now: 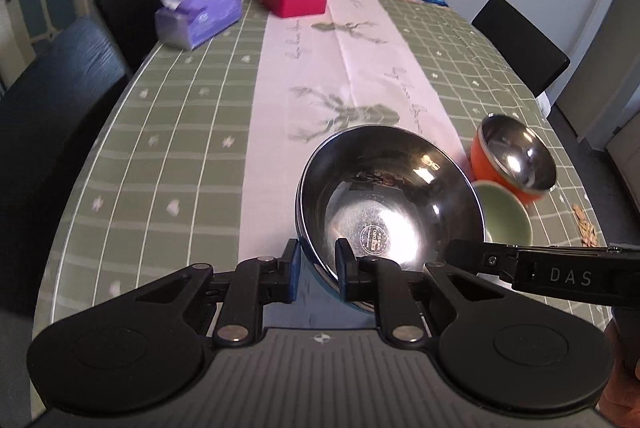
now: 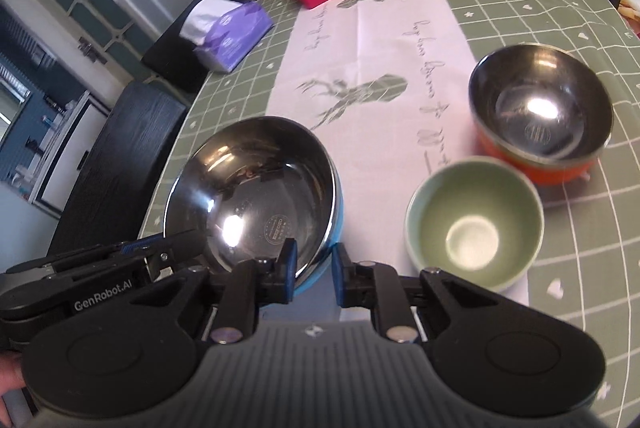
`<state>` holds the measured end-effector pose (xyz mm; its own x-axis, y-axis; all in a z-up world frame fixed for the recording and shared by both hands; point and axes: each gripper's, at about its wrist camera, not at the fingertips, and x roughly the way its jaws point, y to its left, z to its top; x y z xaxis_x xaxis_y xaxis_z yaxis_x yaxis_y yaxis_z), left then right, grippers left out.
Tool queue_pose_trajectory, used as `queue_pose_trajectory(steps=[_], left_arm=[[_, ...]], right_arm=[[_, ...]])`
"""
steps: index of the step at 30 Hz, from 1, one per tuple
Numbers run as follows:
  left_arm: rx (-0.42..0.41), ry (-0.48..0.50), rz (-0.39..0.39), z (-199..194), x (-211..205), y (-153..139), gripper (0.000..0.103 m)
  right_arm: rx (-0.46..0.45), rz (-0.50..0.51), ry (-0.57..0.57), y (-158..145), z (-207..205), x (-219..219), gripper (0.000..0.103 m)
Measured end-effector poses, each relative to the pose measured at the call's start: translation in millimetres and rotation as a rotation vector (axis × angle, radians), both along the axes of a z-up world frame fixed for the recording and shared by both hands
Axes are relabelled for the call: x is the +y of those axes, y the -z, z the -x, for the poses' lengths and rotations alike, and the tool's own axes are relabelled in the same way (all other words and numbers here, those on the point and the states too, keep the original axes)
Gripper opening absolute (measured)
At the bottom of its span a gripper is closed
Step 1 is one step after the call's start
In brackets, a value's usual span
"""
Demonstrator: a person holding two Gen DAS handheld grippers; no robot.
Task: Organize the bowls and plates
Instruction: 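Lift the blue bowl with the right gripper and carry it toward the plates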
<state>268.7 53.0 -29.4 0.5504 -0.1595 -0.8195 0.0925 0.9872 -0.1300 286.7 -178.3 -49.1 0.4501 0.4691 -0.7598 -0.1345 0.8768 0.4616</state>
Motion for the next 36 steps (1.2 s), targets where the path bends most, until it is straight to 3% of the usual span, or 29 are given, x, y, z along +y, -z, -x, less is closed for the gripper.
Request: queue_pose_trajectory(steps=[13,36], left_arm=[[0.017,-0.068,0.068,78,28,26,0.020],[0.061,-0.096,0.084,83,43,49,0.022]], right_arm=[[0.035,-0.032,-0.061,24,77,9,0.017],[0.043,-0.057,-0.094,43,80,20,0.018]])
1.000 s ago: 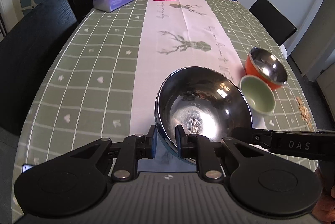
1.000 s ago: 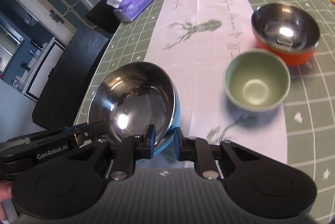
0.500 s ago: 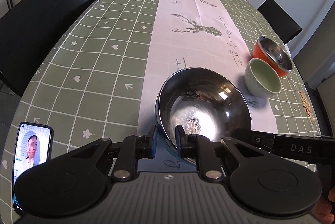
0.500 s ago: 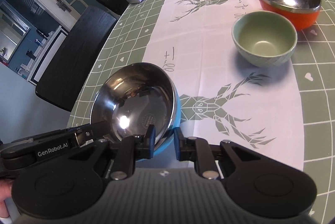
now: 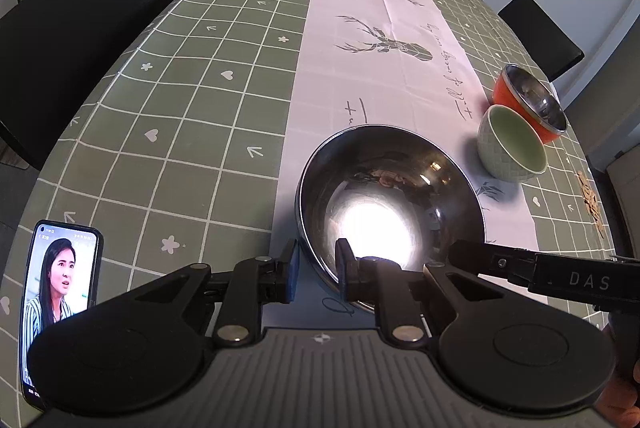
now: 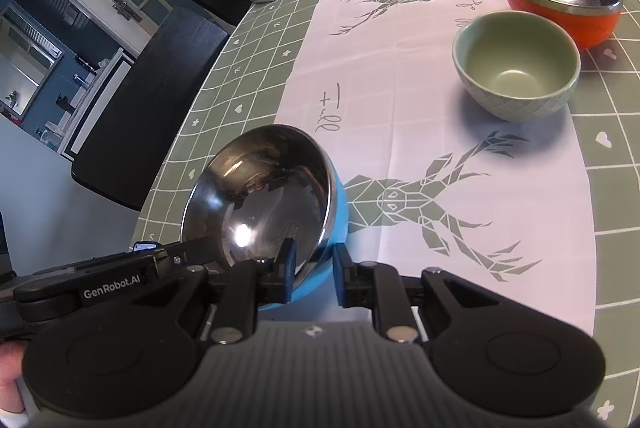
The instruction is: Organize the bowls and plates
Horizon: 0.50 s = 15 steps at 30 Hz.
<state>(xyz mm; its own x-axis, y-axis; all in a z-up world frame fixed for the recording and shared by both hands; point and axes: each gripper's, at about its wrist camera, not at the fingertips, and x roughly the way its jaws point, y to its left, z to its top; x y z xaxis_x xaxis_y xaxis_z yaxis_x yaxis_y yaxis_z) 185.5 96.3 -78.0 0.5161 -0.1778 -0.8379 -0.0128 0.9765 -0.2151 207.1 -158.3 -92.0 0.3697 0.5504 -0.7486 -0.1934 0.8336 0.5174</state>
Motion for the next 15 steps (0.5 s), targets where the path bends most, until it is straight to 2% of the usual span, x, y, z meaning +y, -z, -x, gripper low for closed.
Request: queue_pose_trajectory(steps=[5,7,11,15], left_arm=[[-0.008,-0.002,0.009,-0.8,1.6,-0.2,0.023],[-0.010,0.002,0.004,-0.8,0.6,-0.5,0.030],[-0.029,0.000,-0.023,1.1,-0.6,-2.7,0.035],[-0.084,-0.021,-0.040,4.5,1.2,-9.2,0.041]], right_arm=[[0.000,-0.008,-0.008,0.1,0.1,0.2,0.021],[0.002,-0.012,-0.008,0.0,0.7,-0.2,0.022],[-0.002,-0.009,-0.008,-1.5,2.2,0.4,0.023],[-0.002,-0.007,0.001,-2.2,2.3,-1.6,0.032]])
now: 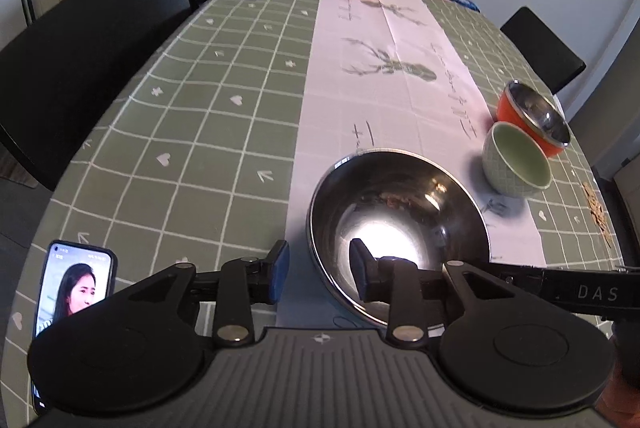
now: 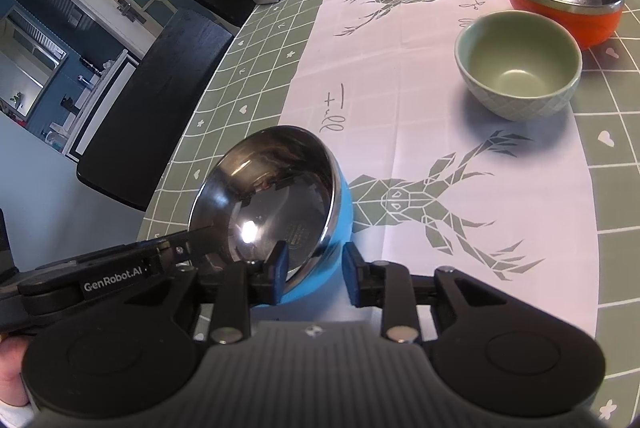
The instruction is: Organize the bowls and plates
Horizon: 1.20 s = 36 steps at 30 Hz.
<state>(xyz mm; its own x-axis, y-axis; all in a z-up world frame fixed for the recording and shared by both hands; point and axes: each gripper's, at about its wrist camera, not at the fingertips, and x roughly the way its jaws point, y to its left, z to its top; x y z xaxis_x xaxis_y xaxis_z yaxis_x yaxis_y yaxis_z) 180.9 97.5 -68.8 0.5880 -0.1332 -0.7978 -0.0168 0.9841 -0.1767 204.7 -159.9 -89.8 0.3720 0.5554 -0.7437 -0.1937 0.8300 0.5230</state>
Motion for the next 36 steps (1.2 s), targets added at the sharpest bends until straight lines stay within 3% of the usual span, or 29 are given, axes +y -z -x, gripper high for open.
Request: queue_pose_trajectory(steps=[8,12,22,30,36], left_arm=[[-0.196,0.046,-0.018,12,-6,-21,0.042],[-0.242,0.094,-0.019,15,-16,-28,0.042],[-0.214,0.244,0.024,7,-53,-52,0.042],[-0.186,0.366,0.019,-15,-102,-70,0.042],[-0.150,0.431,0.030,-40,-134,-76,0.042]], right_arm=[[-0.049,0.013,0.013,-13,5,-5,0.040],[-0.090,0.012,0.021,-25,10,-12,0.041],[-0.145,-0.007,0.132,-48,12,-68,0.041],[-0.212,0.043,0.246,-63,3,-112,0.041],[-0.208,0.067,0.301,-59,-11,-132,0.041]])
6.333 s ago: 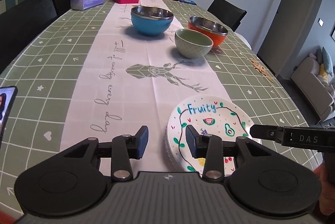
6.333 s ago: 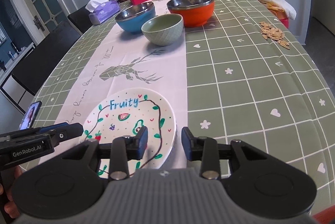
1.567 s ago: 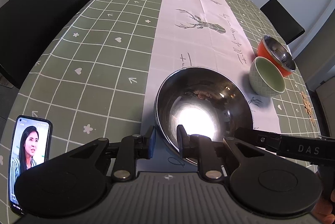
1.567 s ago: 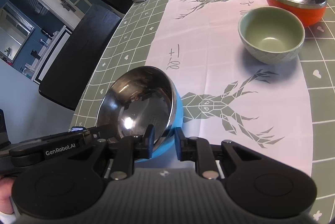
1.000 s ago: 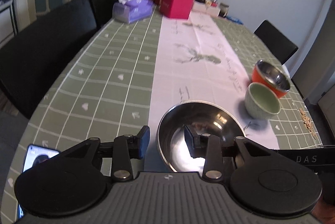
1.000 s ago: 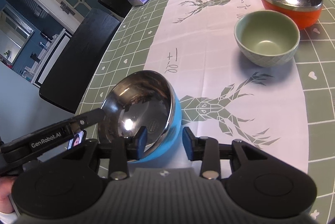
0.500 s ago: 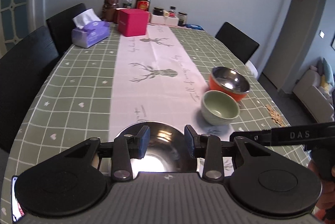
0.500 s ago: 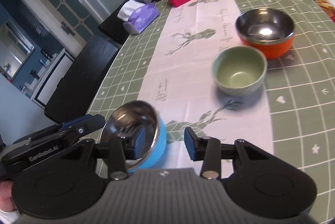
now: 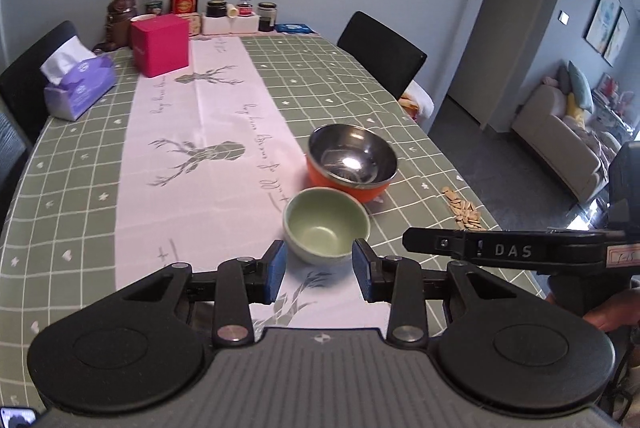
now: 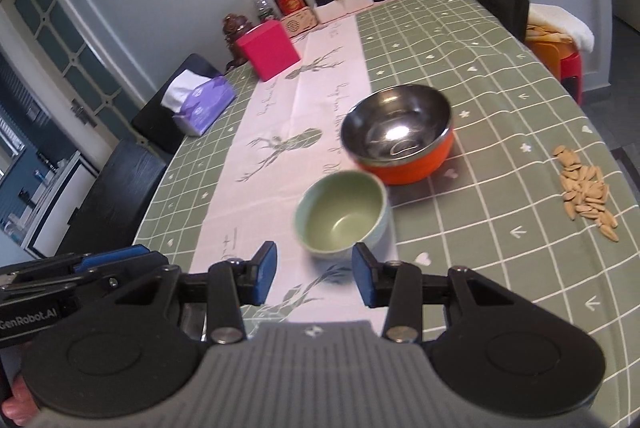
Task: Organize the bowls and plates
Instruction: 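Move the right gripper to the orange steel bowl and grasp its rim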
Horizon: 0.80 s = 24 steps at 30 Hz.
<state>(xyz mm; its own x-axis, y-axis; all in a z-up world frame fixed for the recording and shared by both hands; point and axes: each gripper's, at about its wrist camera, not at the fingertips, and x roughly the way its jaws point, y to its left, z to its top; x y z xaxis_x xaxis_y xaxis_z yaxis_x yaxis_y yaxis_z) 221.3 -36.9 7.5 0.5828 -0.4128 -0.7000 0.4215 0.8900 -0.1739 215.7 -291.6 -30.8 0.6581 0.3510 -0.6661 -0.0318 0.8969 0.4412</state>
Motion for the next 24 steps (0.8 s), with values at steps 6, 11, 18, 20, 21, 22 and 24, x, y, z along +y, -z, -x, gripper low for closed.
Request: queue_pose_trajectory(steps=[6,11,18,20,21,22,24], left_arm=[[0.025,0.035,-0.027,-33,-25,2,0.042],[0.049,0.032,-0.028,-66,-36,10,0.042],[0.057,0.023,-0.047,-112,-54,28,0.042],[0.069,0.024,-0.066,-124,-61,37,0.041],[0.072,0.018,-0.077,-130,-63,41,0.039],[0.077,0.016,-0.080,-135,-65,46,0.038],[0.090,0.017,-0.072,-145,-68,55,0.038]], right_arm=[[0.014,0.003,0.062,5,-21,-20,0.041],[0.027,0.038,0.097,9,-44,-32,0.041],[0.057,0.040,0.135,23,-81,-57,0.040],[0.069,0.034,0.140,28,-93,-63,0.039],[0.070,0.031,0.138,30,-97,-65,0.039],[0.073,0.028,0.137,33,-102,-66,0.037],[0.077,0.027,0.133,37,-113,-67,0.037]])
